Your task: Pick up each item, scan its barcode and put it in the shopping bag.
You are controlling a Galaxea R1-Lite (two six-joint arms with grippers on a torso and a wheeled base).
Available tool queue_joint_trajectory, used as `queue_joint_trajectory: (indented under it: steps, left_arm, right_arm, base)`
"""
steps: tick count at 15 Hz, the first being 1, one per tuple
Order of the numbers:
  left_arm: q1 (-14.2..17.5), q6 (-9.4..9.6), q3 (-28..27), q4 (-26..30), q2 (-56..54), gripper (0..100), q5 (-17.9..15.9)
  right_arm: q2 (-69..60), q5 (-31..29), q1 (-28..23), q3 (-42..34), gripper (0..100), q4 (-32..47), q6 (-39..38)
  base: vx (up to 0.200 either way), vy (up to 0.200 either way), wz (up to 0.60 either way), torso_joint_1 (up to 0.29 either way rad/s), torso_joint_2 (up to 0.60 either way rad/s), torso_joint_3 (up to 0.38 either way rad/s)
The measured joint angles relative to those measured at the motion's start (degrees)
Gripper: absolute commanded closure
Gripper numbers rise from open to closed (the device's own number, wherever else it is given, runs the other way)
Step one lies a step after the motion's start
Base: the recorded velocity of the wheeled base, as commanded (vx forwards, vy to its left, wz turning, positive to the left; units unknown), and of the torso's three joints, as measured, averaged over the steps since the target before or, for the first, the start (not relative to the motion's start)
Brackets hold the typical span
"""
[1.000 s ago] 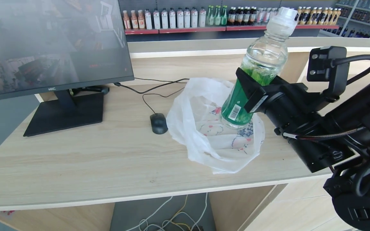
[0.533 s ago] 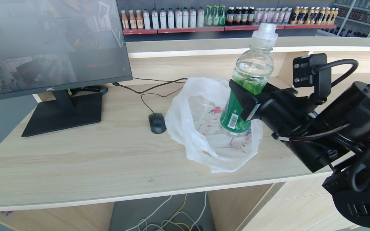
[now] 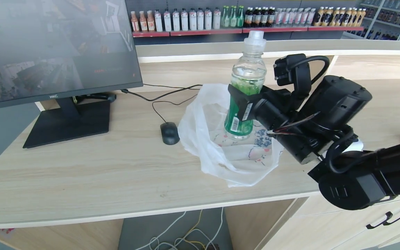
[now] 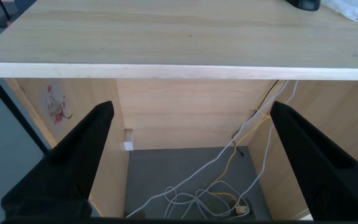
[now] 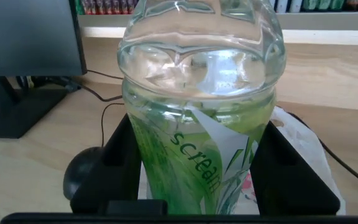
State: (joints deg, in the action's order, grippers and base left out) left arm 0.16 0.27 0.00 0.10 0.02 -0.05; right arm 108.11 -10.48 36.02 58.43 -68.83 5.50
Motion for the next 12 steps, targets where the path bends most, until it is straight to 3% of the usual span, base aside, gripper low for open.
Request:
queue_joint_trajectory:
  steps: [12]
  left_arm:
    - [0.0, 0.0, 0.0, 0.0, 0.0, 0, 0.02]
  right_arm:
    - [13.34, 3.32, -2.86, 17.01, 100, -0.04, 0.09]
  base:
    - [0.0, 0.0, 0.0, 0.0, 0.0, 0.0]
